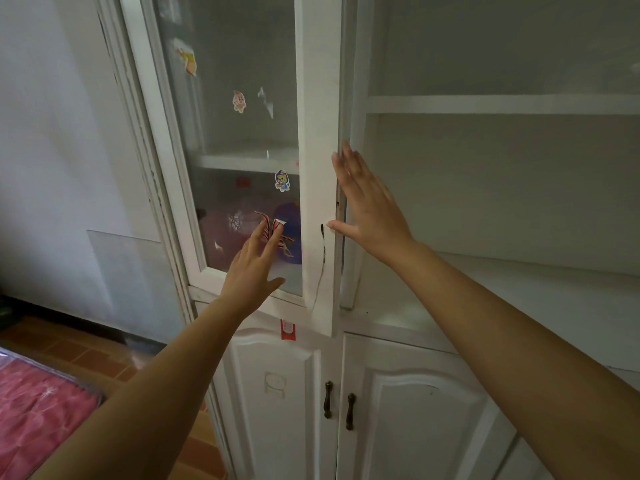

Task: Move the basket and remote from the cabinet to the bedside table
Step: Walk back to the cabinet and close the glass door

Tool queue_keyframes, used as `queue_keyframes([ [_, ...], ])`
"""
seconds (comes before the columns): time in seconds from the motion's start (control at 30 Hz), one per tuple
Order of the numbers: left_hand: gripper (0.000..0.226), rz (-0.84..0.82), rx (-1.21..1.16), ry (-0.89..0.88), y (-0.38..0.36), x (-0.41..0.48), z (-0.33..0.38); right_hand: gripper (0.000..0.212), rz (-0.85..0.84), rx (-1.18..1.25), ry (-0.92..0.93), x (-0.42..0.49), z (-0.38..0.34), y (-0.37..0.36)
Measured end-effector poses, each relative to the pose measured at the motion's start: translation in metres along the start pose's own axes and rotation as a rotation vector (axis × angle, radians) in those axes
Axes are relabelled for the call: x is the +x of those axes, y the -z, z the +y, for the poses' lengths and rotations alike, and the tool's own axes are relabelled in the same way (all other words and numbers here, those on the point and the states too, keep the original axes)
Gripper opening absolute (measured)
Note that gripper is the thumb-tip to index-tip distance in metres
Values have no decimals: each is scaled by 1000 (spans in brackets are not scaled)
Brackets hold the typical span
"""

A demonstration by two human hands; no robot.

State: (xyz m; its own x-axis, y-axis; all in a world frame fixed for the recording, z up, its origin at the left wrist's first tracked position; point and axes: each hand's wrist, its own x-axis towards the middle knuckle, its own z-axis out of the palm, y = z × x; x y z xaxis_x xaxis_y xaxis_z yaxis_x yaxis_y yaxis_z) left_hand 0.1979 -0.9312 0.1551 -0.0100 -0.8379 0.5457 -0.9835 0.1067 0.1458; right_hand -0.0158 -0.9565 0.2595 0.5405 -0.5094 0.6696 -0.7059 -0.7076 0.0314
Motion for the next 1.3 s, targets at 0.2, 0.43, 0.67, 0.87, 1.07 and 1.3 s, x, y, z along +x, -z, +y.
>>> queue_keyframes([
  [0.2, 95, -12, 20, 6, -7, 12, 2, 97, -1, 21, -43, 6, 14, -5],
  [0.43, 93, -39, 29, 10, -13, 25, 4, 97, 0, 28, -75, 15, 29, -13],
  [0.67, 94, -38, 43, 3, -20, 34, 3, 99, 21, 23, -103, 23, 42, -26],
  [0.87, 93, -39, 30, 14, -24, 39, 2, 98, 23, 21, -105, 27, 50, -31],
  [1.07, 93, -58, 28, 22, -25, 39, 1, 98, 7, 24, -106, 27, 52, -31],
  [1.3, 93, -156, 89, 17, -10, 39, -3, 93, 14, -3, -126, 21, 44, -27],
])
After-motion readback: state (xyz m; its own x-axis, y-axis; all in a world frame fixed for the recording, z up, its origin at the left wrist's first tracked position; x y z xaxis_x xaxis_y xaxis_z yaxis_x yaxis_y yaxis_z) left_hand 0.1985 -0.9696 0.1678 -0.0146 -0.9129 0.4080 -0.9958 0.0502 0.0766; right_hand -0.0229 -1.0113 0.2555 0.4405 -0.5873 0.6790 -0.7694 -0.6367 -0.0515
